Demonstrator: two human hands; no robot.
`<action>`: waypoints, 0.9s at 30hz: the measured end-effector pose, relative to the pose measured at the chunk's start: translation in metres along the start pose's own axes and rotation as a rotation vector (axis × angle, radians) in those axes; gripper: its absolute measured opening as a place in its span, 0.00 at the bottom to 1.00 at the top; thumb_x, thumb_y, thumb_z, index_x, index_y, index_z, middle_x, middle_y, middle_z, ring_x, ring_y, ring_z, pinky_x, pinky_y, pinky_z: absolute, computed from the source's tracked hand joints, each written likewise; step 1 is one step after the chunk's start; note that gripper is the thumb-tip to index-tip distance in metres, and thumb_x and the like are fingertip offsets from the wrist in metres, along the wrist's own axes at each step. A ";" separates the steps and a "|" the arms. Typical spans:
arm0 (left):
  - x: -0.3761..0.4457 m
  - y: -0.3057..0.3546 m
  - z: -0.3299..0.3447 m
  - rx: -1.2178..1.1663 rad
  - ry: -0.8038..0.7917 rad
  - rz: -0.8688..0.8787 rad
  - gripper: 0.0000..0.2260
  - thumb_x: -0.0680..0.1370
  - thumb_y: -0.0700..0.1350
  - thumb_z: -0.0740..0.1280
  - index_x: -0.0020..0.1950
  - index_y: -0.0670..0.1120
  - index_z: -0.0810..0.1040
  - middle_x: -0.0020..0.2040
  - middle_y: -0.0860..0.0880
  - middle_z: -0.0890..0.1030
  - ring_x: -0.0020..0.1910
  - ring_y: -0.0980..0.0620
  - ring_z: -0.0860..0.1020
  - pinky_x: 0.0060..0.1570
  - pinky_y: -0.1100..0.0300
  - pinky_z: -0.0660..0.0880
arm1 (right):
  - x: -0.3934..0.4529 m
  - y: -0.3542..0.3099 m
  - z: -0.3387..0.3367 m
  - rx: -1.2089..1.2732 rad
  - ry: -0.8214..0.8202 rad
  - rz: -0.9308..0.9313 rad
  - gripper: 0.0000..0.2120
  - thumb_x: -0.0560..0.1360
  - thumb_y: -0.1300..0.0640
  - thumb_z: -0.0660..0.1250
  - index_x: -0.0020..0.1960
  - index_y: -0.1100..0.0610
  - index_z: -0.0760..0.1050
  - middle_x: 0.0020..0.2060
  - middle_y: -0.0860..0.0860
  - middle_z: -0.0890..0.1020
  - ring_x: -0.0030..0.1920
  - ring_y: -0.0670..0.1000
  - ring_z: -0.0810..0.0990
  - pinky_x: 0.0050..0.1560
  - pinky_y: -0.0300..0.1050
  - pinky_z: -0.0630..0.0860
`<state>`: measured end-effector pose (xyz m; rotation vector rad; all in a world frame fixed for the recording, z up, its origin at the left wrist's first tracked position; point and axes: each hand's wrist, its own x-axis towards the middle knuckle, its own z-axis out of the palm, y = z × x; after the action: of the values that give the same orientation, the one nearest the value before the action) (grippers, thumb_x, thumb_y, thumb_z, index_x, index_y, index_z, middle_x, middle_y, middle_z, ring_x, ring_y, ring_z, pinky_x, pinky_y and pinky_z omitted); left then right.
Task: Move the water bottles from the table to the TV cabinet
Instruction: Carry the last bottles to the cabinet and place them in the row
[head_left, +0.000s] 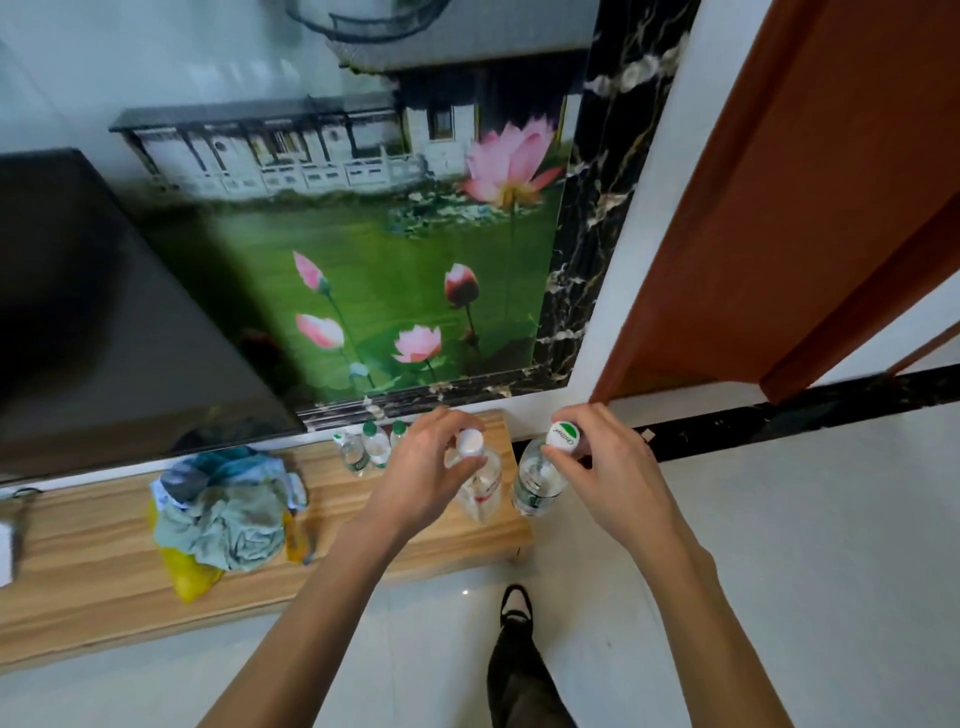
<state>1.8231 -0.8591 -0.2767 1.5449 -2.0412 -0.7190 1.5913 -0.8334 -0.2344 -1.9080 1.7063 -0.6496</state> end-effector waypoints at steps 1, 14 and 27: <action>0.014 -0.003 0.003 0.007 0.004 -0.021 0.12 0.77 0.48 0.75 0.59 0.52 0.79 0.55 0.54 0.80 0.52 0.53 0.77 0.52 0.53 0.78 | 0.015 0.007 0.000 0.009 -0.017 -0.004 0.11 0.78 0.53 0.71 0.59 0.50 0.75 0.53 0.44 0.77 0.49 0.44 0.79 0.43 0.31 0.71; 0.155 -0.084 0.063 0.108 0.070 -0.188 0.16 0.75 0.43 0.77 0.62 0.49 0.81 0.57 0.50 0.81 0.55 0.46 0.80 0.51 0.55 0.76 | 0.173 0.093 0.059 0.048 -0.132 -0.016 0.13 0.77 0.55 0.72 0.60 0.51 0.76 0.54 0.45 0.77 0.52 0.47 0.79 0.49 0.48 0.79; 0.207 -0.242 0.166 0.129 0.057 -0.172 0.15 0.73 0.43 0.79 0.58 0.48 0.83 0.54 0.51 0.83 0.53 0.46 0.78 0.52 0.54 0.75 | 0.268 0.202 0.217 -0.010 -0.284 -0.030 0.16 0.77 0.53 0.73 0.62 0.50 0.72 0.55 0.41 0.73 0.54 0.45 0.77 0.46 0.32 0.71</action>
<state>1.8367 -1.0933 -0.5488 1.8102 -1.9638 -0.6078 1.6056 -1.1085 -0.5239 -1.9311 1.5065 -0.3600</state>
